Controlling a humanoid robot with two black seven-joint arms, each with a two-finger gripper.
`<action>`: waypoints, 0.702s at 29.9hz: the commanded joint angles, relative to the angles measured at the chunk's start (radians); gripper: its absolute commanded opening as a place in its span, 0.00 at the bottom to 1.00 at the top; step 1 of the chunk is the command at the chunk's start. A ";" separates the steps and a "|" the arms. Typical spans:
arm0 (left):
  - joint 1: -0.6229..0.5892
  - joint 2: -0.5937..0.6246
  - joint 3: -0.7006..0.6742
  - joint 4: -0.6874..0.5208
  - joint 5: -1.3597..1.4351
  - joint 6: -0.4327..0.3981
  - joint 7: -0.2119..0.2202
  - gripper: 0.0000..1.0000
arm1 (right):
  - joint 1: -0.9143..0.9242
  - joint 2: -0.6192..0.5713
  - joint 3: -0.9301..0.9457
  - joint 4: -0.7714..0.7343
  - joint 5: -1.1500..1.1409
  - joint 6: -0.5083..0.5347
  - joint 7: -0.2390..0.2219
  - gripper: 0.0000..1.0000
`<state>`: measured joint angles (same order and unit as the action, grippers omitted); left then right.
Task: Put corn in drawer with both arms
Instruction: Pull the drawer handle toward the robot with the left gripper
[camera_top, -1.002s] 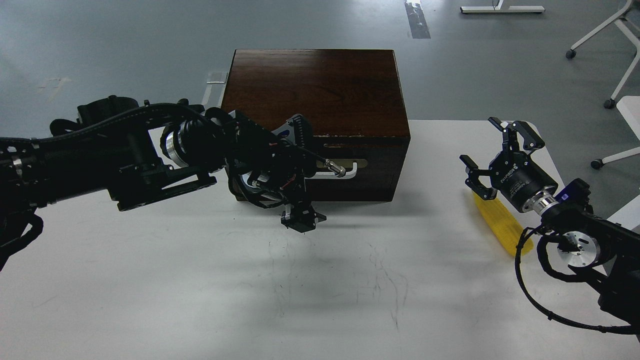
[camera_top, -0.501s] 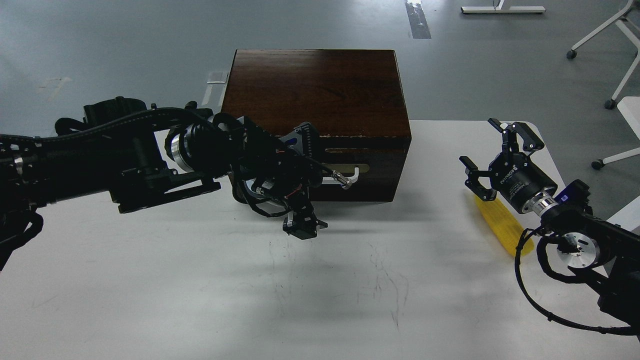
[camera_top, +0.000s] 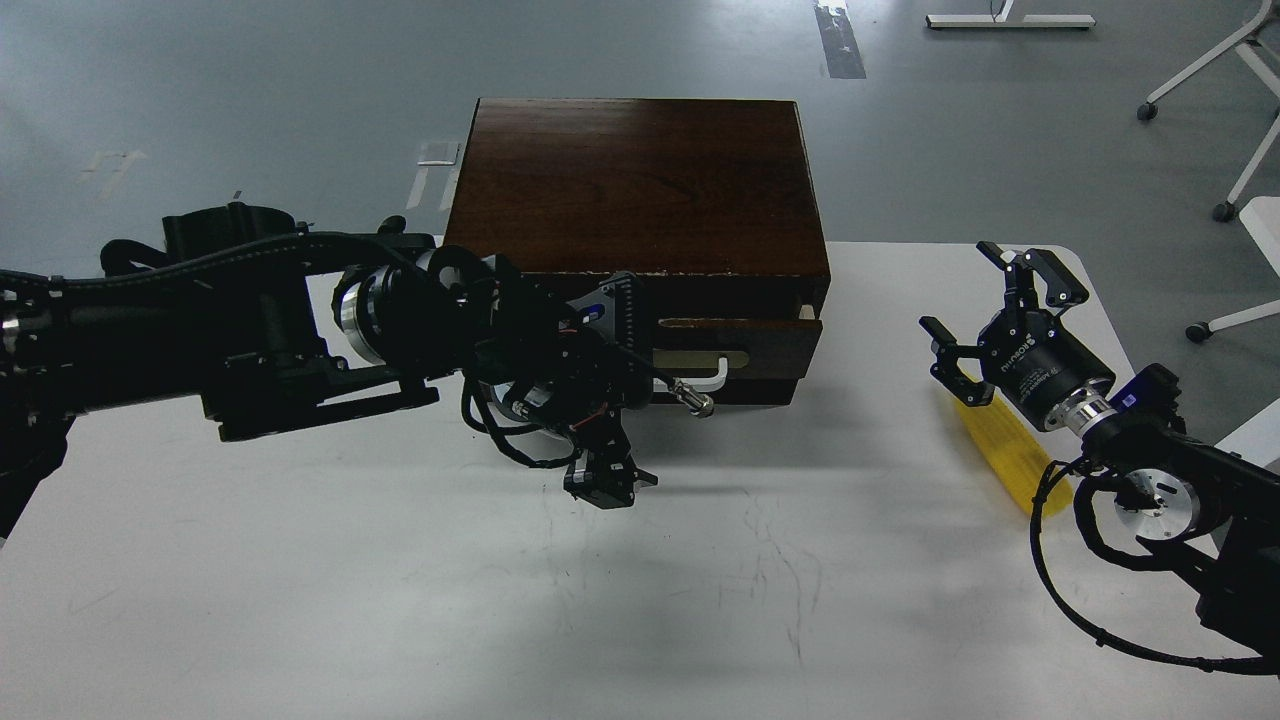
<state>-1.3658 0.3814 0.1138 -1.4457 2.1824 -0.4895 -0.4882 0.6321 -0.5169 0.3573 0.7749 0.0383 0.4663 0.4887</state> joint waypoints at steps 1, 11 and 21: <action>-0.013 0.013 -0.003 -0.042 -0.001 0.001 0.000 0.98 | 0.000 0.000 0.002 0.001 0.000 0.000 0.000 1.00; -0.006 0.036 0.000 -0.104 -0.001 0.001 0.000 0.98 | 0.000 -0.002 0.000 0.000 0.000 0.000 0.000 1.00; -0.007 0.031 0.001 -0.081 -0.001 0.001 0.000 0.98 | -0.002 0.000 0.000 0.001 0.000 0.000 0.000 1.00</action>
<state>-1.3719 0.4125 0.1140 -1.5351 2.1817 -0.4887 -0.4887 0.6315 -0.5160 0.3575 0.7762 0.0383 0.4663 0.4887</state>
